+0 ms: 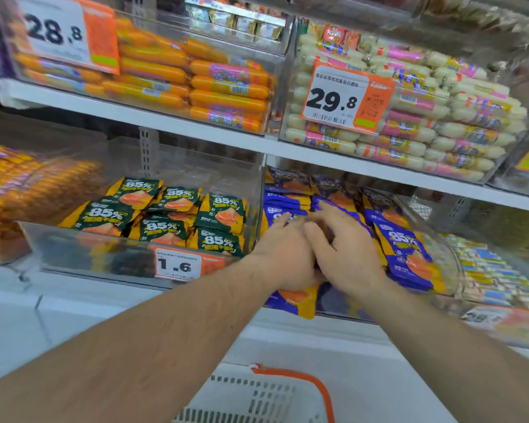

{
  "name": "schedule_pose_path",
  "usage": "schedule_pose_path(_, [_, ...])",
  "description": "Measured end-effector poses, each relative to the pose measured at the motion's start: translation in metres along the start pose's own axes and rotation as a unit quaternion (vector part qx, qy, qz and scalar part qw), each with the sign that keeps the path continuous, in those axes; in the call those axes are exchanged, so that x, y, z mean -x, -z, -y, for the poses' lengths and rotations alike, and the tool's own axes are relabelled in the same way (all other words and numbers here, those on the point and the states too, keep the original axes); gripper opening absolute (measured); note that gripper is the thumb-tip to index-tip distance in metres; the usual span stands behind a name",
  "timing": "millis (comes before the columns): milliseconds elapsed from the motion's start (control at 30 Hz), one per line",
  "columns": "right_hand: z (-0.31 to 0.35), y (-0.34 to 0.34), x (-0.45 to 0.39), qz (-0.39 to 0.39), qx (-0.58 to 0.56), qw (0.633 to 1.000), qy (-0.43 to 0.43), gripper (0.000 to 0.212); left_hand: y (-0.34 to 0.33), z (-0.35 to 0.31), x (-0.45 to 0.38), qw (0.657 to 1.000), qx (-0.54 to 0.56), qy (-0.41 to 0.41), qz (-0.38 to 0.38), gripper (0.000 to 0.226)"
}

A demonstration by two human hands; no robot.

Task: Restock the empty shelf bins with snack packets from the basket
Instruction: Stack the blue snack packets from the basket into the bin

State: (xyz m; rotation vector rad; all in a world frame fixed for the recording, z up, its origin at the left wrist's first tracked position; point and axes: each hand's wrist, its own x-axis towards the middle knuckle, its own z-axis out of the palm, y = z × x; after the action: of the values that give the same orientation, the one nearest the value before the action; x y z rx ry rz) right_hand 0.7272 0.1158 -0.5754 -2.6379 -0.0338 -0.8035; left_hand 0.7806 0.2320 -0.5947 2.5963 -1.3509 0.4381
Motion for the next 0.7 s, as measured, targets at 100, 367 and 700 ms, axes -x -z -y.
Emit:
schedule_pose_path(100, [-0.003, 0.0, 0.046, -0.097, 0.015, 0.993, 0.063, 0.02, -0.001, 0.0, 0.001, 0.999, -0.027, 0.013, -0.023, 0.058])
schedule_pose_path(367, [0.019, -0.021, 0.074, 0.021, -0.294, 0.879, -0.375, 0.019, 0.0, 0.002, 0.006, 0.991, -0.072, 0.063, -0.094, 0.037])
schedule_pose_path(700, [0.016, 0.019, 0.07, -0.076, -0.404, 0.858, -0.308, 0.031, 0.018, -0.004, 0.008, 0.952, 0.162, 0.134, -0.223, 0.045])
